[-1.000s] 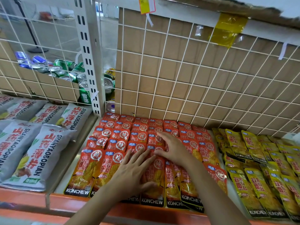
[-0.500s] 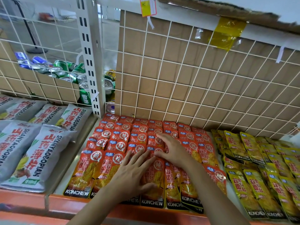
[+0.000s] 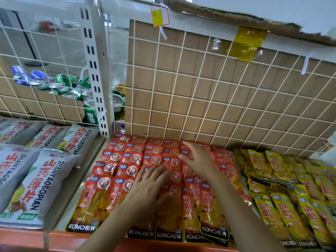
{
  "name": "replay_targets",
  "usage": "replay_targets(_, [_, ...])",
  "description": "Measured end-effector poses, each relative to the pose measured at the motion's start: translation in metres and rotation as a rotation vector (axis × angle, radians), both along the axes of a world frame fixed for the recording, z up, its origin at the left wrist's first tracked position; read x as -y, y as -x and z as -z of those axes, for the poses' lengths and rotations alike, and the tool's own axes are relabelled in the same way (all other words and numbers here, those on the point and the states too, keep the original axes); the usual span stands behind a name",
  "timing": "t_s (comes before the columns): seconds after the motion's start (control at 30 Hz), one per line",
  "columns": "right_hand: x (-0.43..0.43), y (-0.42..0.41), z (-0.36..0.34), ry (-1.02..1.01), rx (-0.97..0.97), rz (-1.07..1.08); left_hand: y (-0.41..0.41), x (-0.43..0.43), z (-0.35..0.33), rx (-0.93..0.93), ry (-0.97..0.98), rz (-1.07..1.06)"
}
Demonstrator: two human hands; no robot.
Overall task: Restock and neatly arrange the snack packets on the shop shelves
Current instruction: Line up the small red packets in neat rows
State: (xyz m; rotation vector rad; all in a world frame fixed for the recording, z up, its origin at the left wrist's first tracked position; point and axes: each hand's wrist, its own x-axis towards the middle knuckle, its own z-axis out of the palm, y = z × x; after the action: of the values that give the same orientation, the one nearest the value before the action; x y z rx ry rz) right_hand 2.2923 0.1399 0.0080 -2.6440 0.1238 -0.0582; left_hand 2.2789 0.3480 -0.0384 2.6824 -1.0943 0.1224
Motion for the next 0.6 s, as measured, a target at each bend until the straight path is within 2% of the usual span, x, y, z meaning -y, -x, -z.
replay_targets(0.1, [0.01,0.023,-0.002,0.017,0.029,0.117,-0.004,0.004,-0.003,0.032,-0.061,0.046])
replay_targets(0.17, [0.016,0.044,-0.002,0.02,0.02,0.187,-0.001,0.007,-0.003,-0.034,-0.173,0.085])
replay_targets(0.3, [0.024,0.081,0.0,0.046,-0.006,0.277,0.007,0.011,0.01,-0.025,-0.237,0.175])
replay_targets(0.47, [0.019,0.119,0.009,0.039,0.012,0.357,0.013,0.014,0.021,0.091,-0.194,0.164])
replay_targets(0.6, [0.01,0.134,0.016,0.007,-0.008,0.391,0.014,0.016,0.019,0.086,-0.178,0.139])
